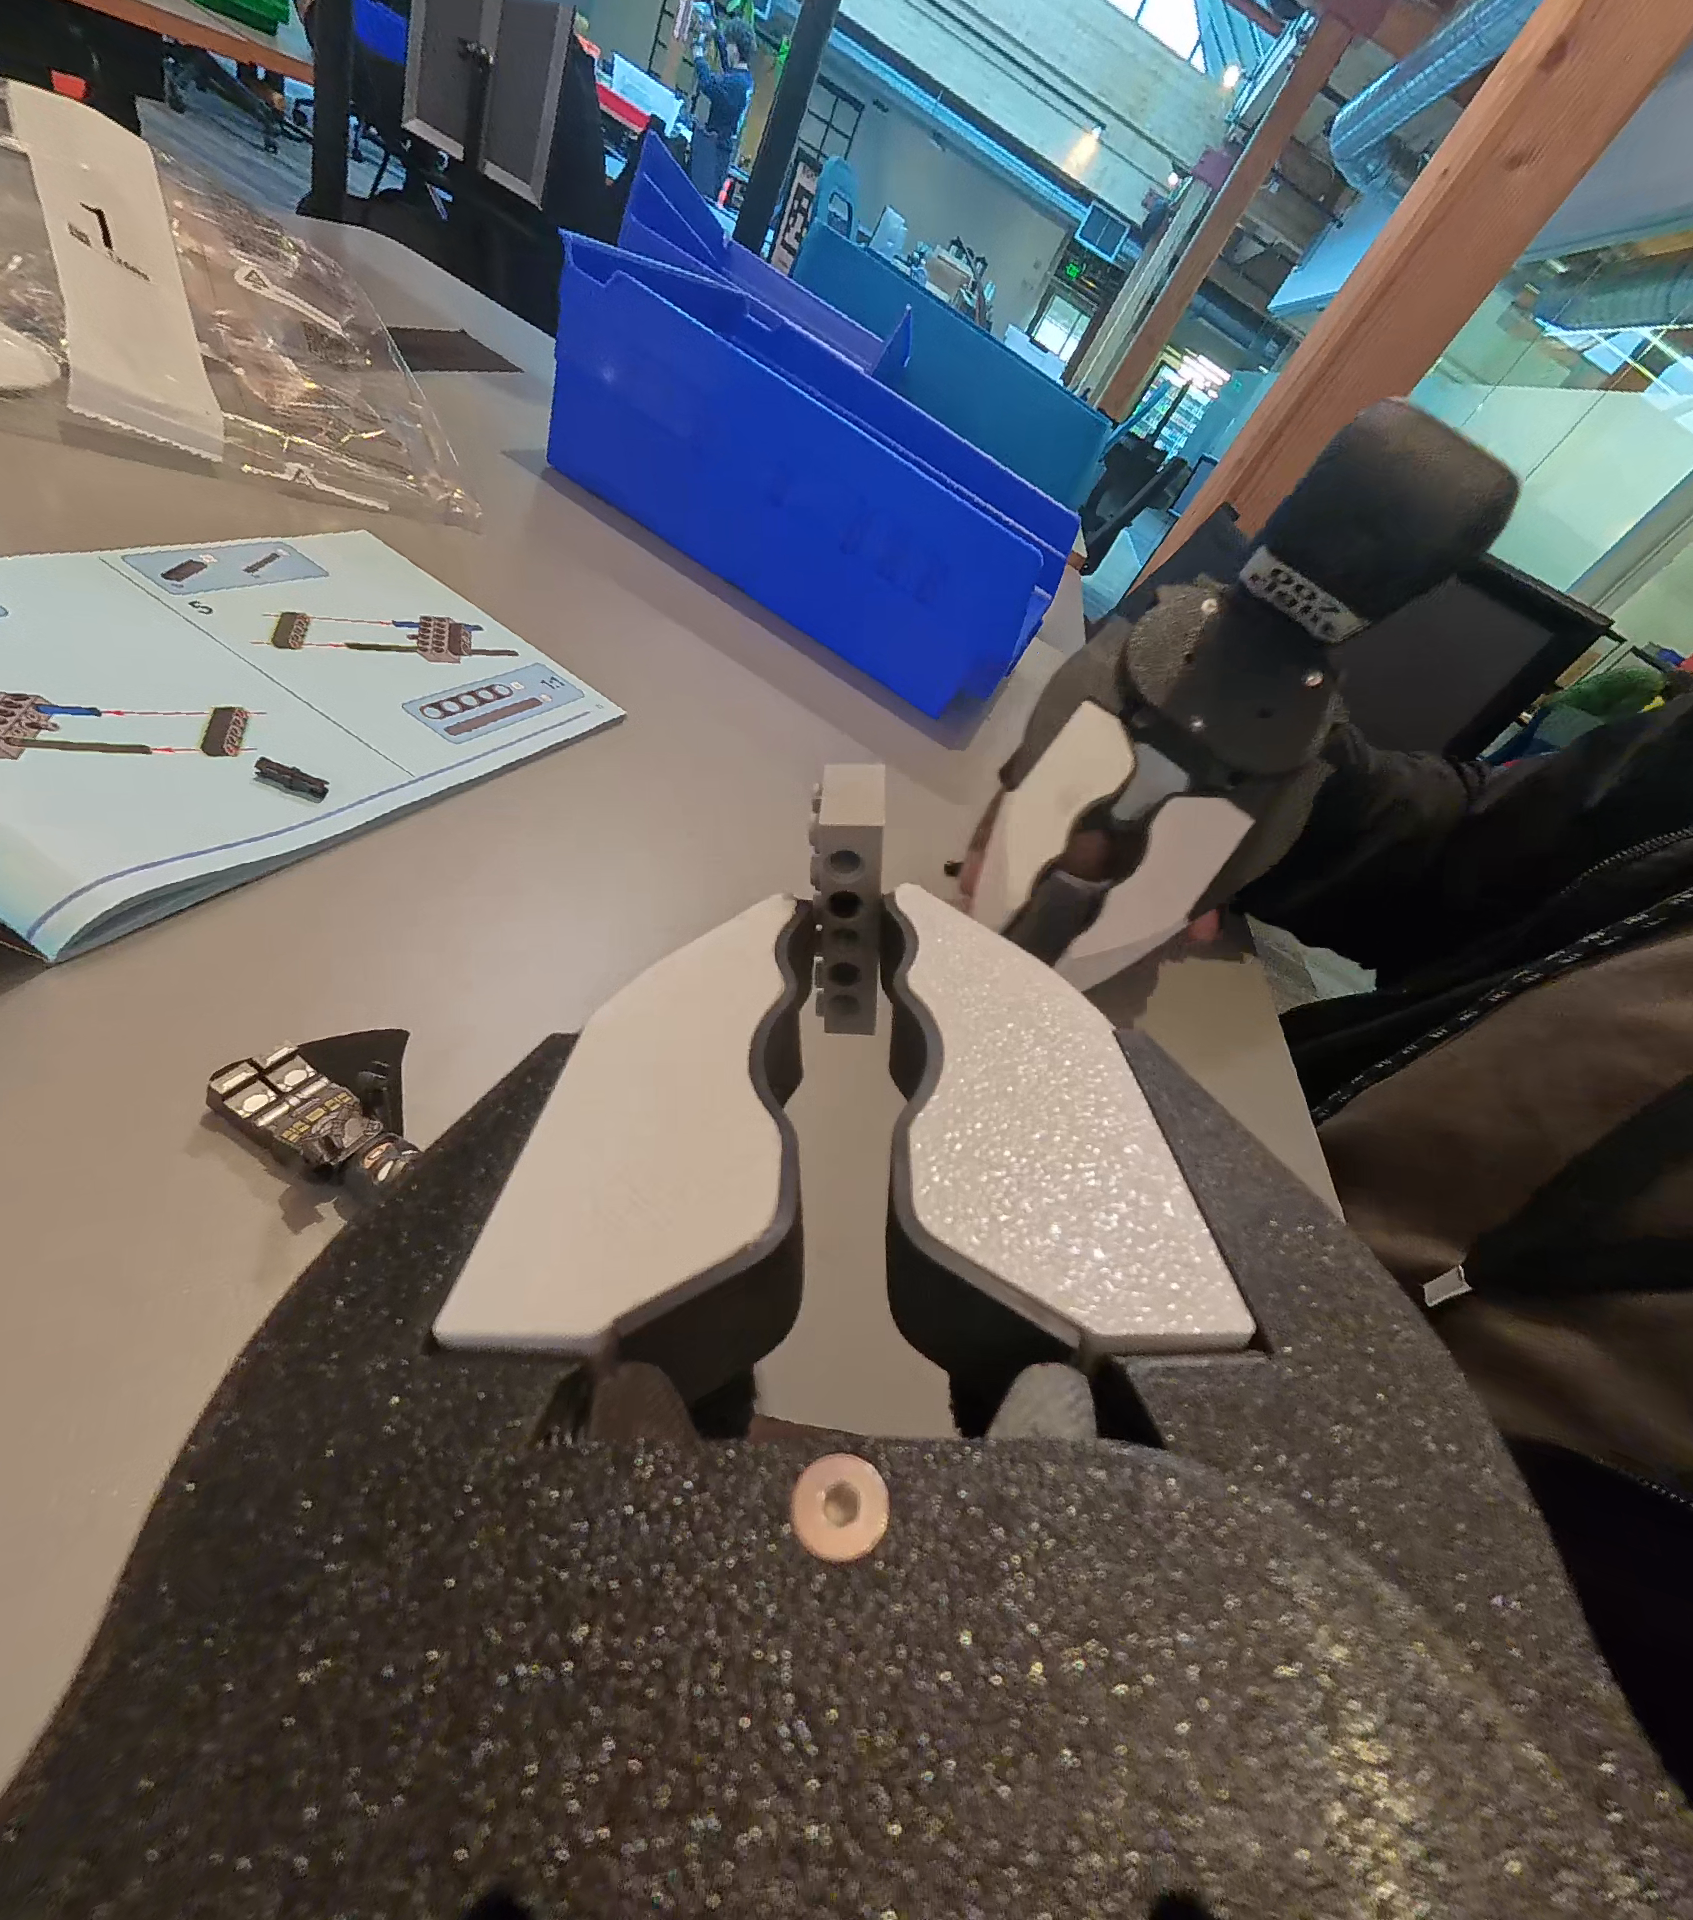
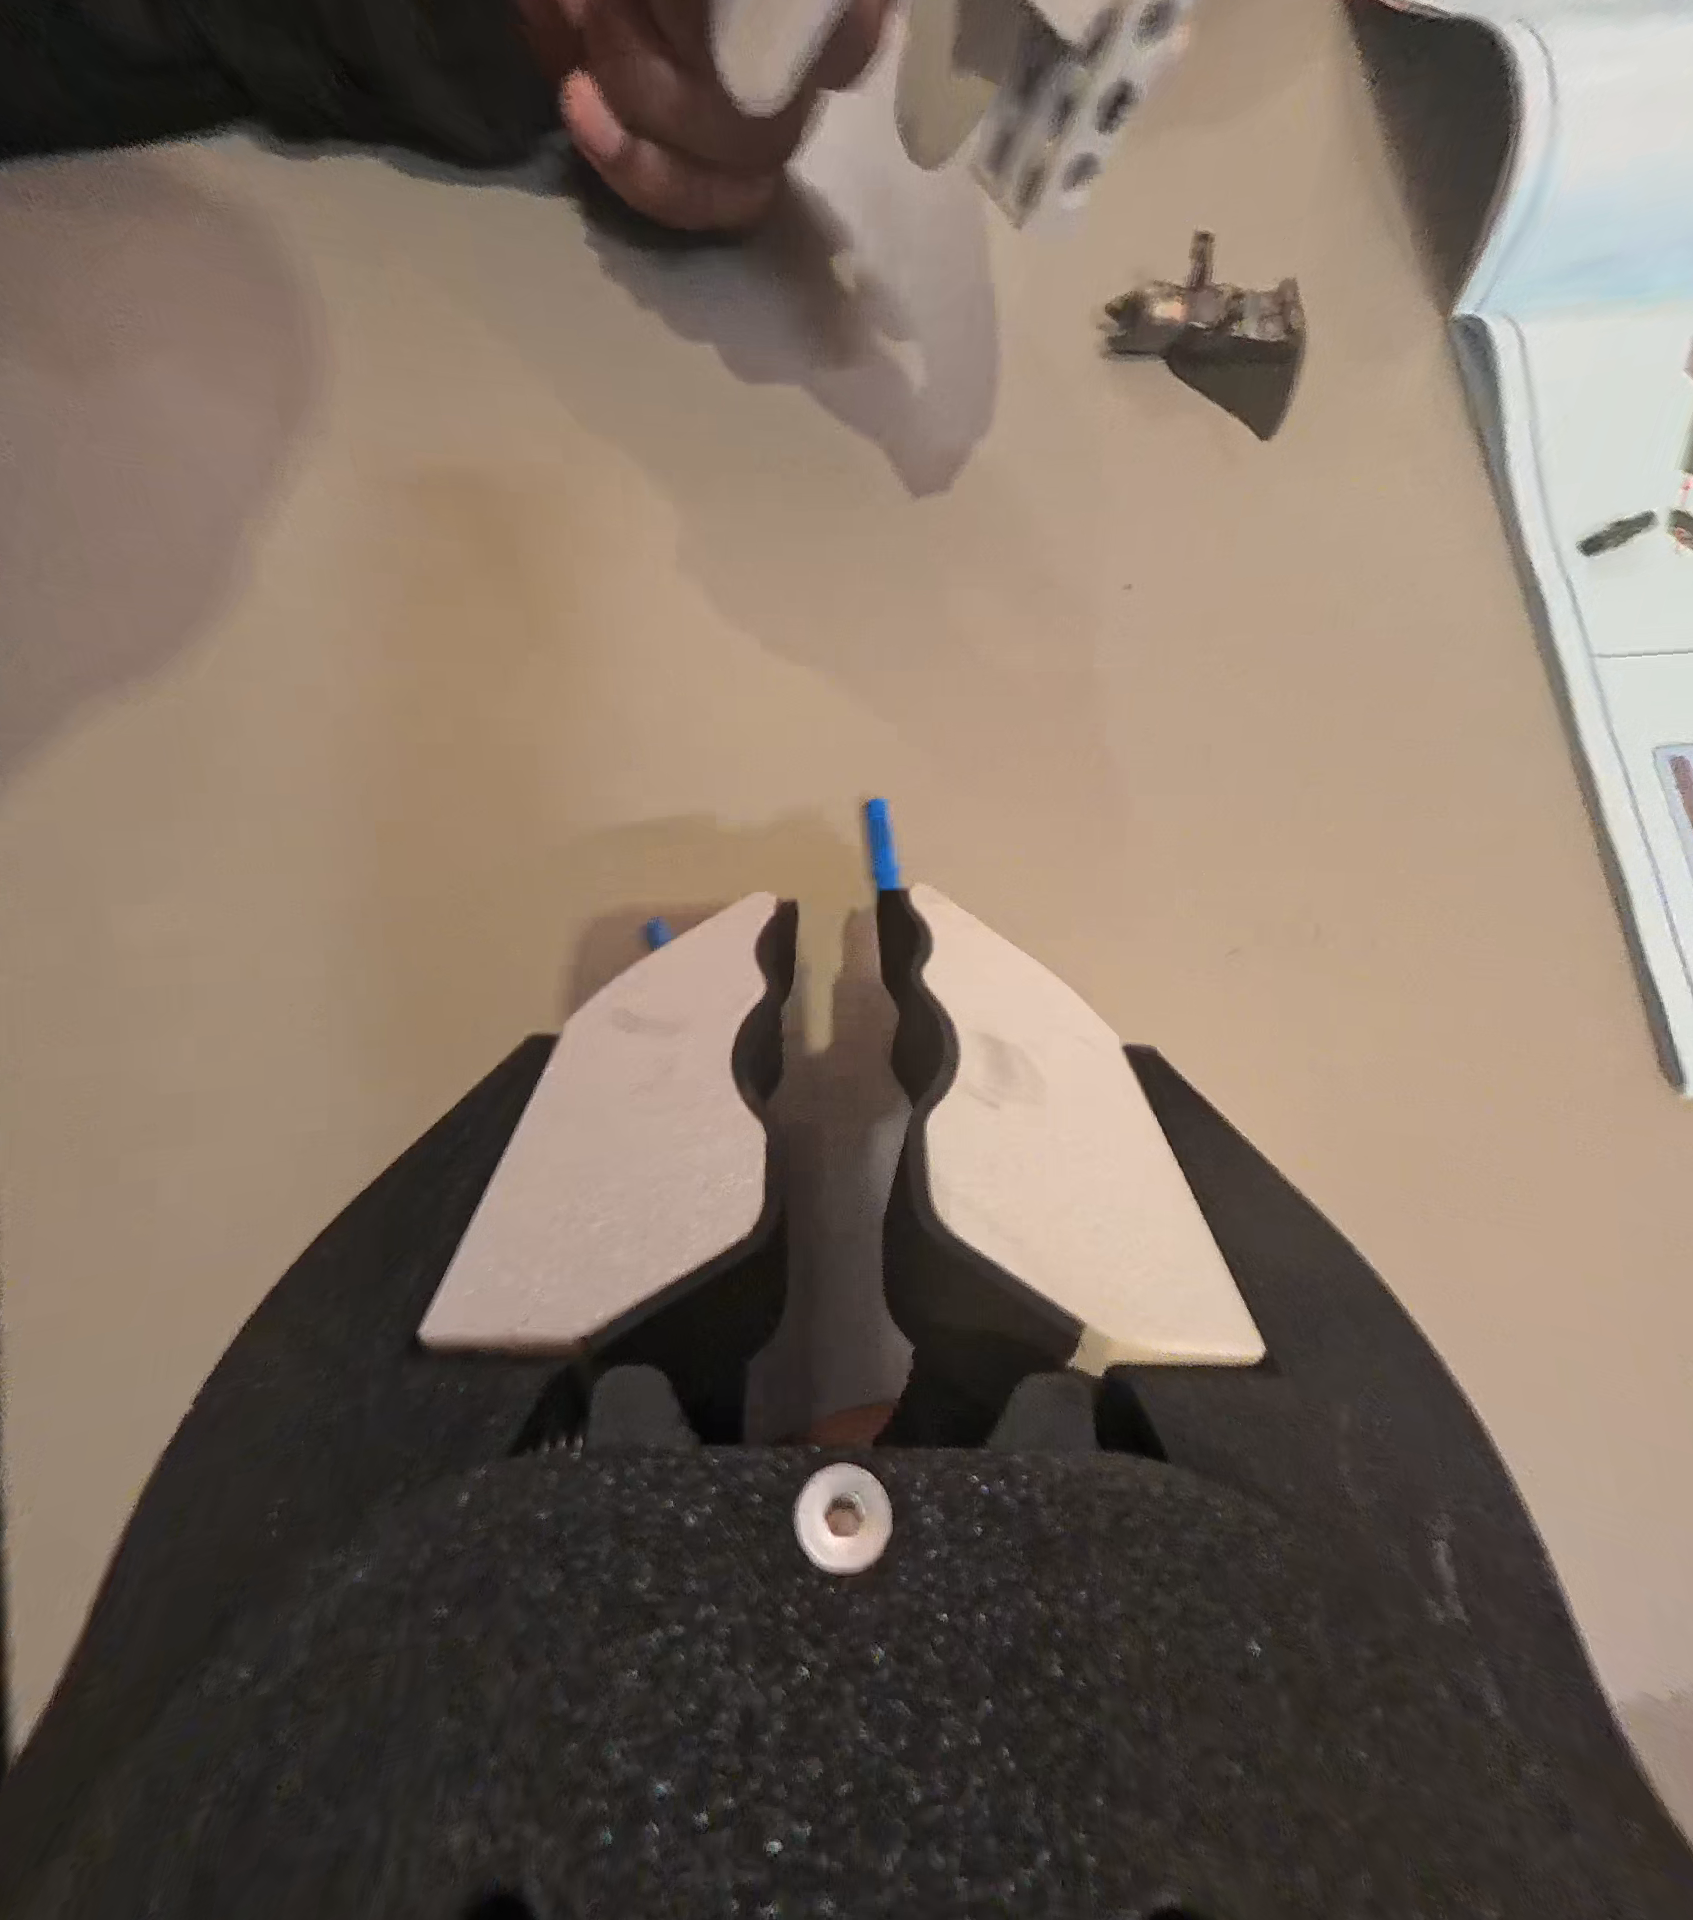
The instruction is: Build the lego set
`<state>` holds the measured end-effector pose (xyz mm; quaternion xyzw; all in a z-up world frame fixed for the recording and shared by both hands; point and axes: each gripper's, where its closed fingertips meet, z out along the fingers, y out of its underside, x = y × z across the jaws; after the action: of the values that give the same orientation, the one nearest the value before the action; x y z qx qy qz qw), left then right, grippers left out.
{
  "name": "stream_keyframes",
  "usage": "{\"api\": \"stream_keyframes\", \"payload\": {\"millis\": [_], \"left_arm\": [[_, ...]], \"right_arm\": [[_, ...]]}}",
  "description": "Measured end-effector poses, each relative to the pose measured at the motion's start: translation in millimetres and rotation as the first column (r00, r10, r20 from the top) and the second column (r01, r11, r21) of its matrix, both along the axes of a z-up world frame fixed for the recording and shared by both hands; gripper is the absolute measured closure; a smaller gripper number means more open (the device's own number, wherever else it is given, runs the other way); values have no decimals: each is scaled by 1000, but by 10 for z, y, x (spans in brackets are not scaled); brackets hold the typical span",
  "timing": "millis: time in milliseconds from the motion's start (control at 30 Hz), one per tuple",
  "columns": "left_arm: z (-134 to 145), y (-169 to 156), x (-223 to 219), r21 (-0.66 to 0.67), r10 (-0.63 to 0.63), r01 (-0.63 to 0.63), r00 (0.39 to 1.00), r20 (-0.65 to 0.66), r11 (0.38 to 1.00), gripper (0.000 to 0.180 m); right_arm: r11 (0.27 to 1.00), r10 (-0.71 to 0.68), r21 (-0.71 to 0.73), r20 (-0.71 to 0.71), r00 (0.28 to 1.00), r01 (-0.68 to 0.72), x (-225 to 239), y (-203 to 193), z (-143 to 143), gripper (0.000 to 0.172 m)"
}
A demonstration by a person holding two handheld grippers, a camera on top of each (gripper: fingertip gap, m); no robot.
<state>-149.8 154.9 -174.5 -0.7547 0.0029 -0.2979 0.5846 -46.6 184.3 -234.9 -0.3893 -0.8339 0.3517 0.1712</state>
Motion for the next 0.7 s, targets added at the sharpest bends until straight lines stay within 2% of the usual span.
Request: {"api": "stream_keyframes", "payload": {"millis": [100,267,300,500,633,700], "left_arm": [[1,0,-3,1,4,-4,1000,-2,1000,169],[-1,1,-12,-1,9,-9,1000,-1,1000,169],[1,1,-16,1,12,-12,1000,0,1000,169],[-1,-4,-22,0,12,-12,1000,-1,1000,169],[0,-14,-34,1,16,-16,1000,-3,1000,169],[1,-21,-41,1,16,-16,1000,-5,1000,169]], "right_arm": [[998,69,0,30,997,-69,192,-102,-5,155],[984,115,127,76,991,-124,241,-204,-248,160],[986,109,119,66,992,-116,205,-230,-237,168],[985,4,174,-49,999,5,-160,-143,-186,167],[985,-47,158,-95,994,62,-92,48,-51,156],[982,-116,141,-96,989,129,8,252,10,151]]}}
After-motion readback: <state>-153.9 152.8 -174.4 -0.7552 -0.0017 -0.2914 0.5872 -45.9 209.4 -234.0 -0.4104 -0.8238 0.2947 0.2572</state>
